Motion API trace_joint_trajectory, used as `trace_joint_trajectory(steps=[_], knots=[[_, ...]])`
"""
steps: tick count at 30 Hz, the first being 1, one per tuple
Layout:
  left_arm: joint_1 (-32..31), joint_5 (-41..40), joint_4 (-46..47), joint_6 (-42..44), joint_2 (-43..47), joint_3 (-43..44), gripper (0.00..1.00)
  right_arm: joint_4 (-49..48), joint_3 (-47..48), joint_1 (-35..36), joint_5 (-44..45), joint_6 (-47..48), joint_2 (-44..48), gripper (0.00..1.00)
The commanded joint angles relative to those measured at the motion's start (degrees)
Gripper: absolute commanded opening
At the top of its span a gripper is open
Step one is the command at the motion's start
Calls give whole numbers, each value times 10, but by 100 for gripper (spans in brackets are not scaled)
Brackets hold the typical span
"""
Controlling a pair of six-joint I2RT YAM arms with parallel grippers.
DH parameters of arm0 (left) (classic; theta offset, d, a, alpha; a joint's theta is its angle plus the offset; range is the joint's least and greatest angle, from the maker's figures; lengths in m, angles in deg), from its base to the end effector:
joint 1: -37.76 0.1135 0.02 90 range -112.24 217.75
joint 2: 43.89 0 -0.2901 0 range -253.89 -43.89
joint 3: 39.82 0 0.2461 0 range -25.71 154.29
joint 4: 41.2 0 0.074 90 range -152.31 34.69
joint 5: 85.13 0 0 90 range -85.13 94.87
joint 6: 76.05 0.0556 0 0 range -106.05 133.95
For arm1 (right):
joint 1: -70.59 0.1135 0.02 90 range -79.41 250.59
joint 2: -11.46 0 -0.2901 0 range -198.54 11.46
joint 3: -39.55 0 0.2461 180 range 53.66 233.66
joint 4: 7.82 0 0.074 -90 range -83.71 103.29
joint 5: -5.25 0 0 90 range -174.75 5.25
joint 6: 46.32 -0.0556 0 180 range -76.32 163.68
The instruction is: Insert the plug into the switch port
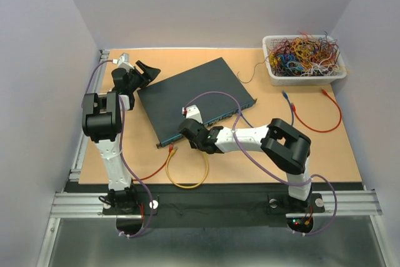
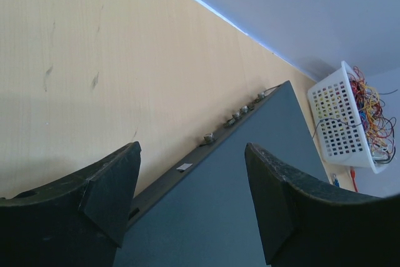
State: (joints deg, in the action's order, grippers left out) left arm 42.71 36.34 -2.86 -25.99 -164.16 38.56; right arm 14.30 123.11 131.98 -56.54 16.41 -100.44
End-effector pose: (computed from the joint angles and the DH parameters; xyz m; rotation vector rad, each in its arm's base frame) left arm 0.4714 0.0117 0.1922 -0.2257 1.6885 -0.9078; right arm 0.2257 0.3589 0.1710 -0.4791 2.2738 0.1653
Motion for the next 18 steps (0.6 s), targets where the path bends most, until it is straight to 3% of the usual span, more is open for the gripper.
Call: trace_joint_trajectory(steps=[1,18], knots=[[-1,9,-28,8,14,-5,79,-6,29,0,59,-12,-3,0],[0,11,-24,9,14,-6,78,35,123,28,100,1,-53,0]])
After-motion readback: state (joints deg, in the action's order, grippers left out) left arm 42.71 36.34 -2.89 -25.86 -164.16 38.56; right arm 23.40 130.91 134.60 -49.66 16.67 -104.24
